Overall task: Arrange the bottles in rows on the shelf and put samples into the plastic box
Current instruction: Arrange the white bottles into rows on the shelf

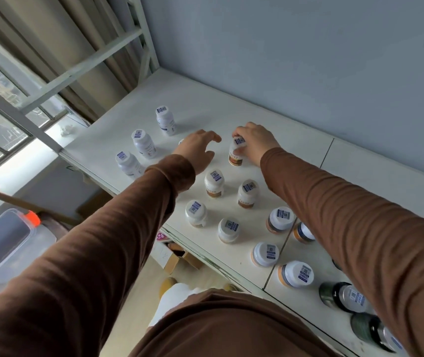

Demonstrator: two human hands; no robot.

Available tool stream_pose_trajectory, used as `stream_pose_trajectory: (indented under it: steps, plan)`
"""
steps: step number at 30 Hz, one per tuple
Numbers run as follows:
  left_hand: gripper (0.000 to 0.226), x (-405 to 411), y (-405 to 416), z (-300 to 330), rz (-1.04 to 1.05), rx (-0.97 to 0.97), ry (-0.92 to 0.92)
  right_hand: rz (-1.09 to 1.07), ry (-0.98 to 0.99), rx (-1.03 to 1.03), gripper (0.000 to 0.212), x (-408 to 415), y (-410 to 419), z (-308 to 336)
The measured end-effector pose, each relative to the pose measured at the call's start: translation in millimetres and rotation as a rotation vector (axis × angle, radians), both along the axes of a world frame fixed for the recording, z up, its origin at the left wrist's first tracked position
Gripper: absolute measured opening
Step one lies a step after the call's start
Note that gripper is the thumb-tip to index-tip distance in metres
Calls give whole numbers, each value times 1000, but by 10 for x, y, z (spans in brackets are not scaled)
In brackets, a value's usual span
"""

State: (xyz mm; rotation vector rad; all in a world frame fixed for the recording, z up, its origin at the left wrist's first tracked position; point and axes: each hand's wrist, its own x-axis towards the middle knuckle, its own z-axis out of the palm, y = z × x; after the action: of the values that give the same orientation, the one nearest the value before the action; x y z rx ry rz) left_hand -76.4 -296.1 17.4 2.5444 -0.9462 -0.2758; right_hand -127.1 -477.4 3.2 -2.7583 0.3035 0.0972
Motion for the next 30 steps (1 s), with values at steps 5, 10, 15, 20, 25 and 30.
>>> stream_pose_trajectory:
  steps: [5,10,15,20,25,30]
  plan:
    - [38,-108,61,30,3,6,-17,-8,38,30,50,-27,44,3]
    - [37,-232,140,67,1,6,-53,14,-37,-2,47,-207,17,178]
    - [37,-464,302,179,-21,-37,-157,93,-148,-7,35,-551,187,419]
    - [40,-828,607,300,-42,-51,-242,140,-169,-16,32,-1032,450,510]
    - [42,-1278,951,277,-13,-29,-242,174,-95,11,37,-1499,695,448]
    - [43,-1601,1108,90,-4,-19,-201,234,-20,8,37,-1718,846,285]
